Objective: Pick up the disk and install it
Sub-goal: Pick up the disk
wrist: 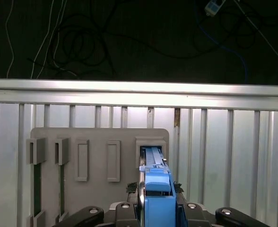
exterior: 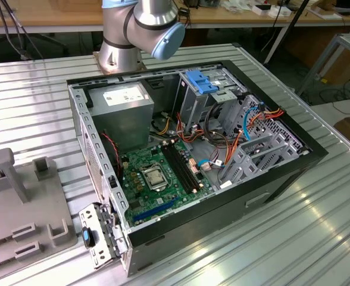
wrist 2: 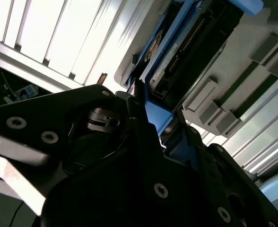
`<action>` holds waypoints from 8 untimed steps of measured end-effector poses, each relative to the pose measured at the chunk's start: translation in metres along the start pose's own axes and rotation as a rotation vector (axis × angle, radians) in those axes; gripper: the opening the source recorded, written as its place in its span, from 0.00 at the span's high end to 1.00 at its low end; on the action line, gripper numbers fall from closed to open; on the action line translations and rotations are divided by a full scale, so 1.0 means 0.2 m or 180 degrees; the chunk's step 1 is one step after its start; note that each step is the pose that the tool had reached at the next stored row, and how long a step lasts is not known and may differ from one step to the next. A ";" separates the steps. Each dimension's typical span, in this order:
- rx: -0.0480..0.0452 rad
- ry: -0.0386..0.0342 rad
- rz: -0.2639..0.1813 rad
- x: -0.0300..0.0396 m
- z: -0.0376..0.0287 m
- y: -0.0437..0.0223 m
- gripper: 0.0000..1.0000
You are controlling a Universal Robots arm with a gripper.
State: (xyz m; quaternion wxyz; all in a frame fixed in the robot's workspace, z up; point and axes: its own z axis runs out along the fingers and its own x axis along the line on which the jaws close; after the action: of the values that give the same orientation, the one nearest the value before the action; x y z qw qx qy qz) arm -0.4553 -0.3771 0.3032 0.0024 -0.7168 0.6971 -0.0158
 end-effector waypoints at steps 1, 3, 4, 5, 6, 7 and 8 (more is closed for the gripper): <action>0.0000 0.0000 0.0000 0.000 0.000 0.000 0.63; 0.0000 0.0000 0.0000 0.000 0.000 0.000 0.63; 0.0000 0.0000 0.0000 0.000 0.000 0.000 0.63; 0.0000 0.0000 0.0000 0.000 0.000 0.000 0.63; 0.0000 0.0000 0.0000 0.000 0.000 0.000 0.63; 0.0000 0.0000 0.0003 0.000 0.000 0.000 0.63; 0.0000 0.0000 0.0027 0.000 0.001 0.000 0.63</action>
State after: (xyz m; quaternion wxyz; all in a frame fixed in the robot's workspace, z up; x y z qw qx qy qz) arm -0.4552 -0.3771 0.3030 0.0024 -0.7138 0.7002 -0.0158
